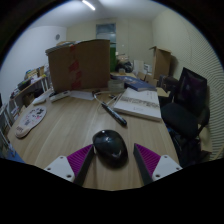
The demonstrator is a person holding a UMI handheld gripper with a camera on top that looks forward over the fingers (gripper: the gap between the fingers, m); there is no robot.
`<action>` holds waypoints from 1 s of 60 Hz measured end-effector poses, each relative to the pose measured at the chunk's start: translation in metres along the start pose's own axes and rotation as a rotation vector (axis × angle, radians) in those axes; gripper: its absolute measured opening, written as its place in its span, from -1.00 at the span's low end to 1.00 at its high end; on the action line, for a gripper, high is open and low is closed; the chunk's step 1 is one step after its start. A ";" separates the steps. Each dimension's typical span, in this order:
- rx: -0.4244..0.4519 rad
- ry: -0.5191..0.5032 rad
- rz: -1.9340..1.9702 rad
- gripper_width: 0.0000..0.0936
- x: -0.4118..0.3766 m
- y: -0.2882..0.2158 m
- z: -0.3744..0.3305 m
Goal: Arrange mouse
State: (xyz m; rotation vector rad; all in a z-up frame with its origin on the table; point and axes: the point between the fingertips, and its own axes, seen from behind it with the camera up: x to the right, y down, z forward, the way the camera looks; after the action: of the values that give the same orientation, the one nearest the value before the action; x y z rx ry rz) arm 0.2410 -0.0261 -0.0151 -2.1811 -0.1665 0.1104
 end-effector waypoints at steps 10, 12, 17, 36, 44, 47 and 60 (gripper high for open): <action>0.025 0.011 0.007 0.60 0.003 -0.016 0.020; 0.035 0.022 0.015 0.59 0.004 -0.018 0.023; 0.054 0.065 0.047 0.20 0.009 -0.020 0.027; -0.016 0.183 0.202 -0.15 0.014 -0.031 0.015; 0.098 0.209 0.175 -0.15 -0.016 -0.109 -0.028; 0.149 0.185 0.143 -0.15 -0.051 -0.147 -0.038; 0.233 0.042 0.079 -0.14 -0.258 -0.223 -0.013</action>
State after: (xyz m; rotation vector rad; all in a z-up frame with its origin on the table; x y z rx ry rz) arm -0.0293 0.0493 0.1796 -1.9560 -0.0413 0.1226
